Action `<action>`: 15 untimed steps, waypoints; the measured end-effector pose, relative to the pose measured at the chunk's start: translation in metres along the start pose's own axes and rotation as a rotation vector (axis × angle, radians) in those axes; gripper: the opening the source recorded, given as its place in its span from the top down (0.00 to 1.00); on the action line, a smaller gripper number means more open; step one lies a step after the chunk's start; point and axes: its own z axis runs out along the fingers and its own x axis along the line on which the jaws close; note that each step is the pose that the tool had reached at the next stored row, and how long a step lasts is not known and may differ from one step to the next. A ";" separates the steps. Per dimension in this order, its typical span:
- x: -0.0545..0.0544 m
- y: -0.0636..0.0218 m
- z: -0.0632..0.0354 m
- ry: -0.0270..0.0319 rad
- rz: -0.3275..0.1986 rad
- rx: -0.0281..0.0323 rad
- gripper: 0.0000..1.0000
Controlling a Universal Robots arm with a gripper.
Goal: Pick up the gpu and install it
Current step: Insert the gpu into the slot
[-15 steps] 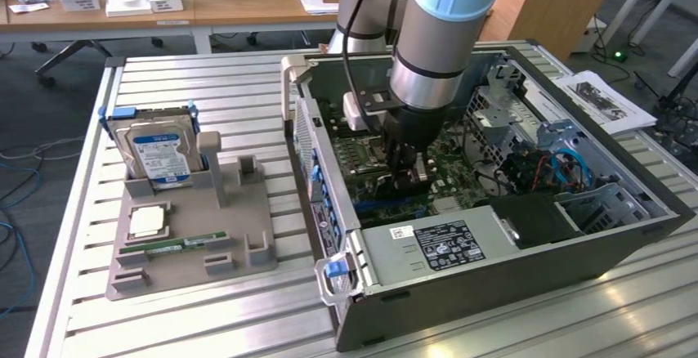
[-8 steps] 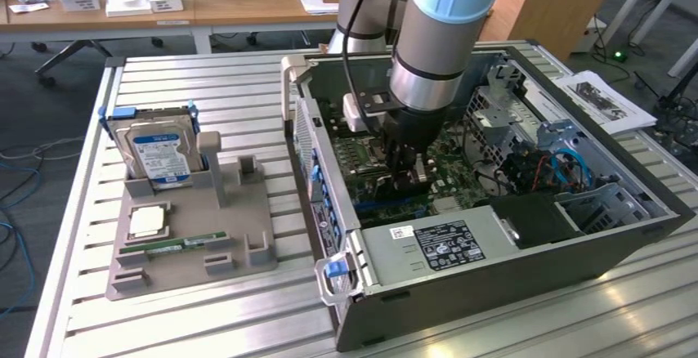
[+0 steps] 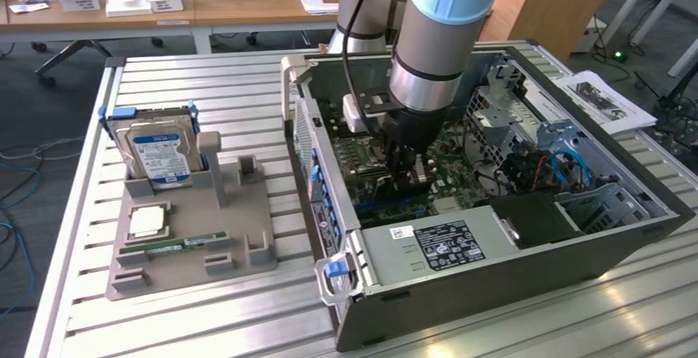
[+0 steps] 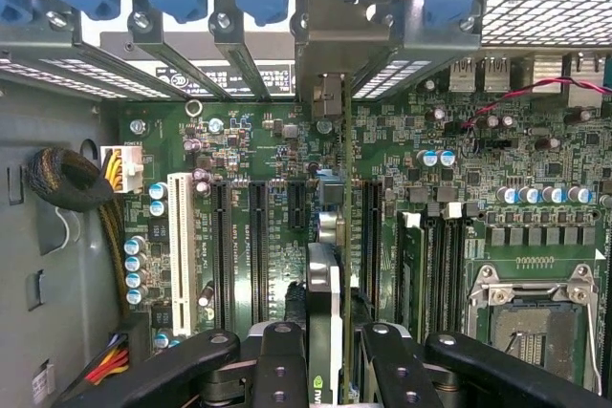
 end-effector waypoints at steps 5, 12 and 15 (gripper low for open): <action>0.000 0.0000 0.0000 0.0000 0.000 0.0000 0.73; 0.000 0.0000 -0.0001 -0.0029 -0.002 -0.0001 0.73; 0.000 0.0000 -0.0001 -0.0031 -0.003 -0.0001 0.73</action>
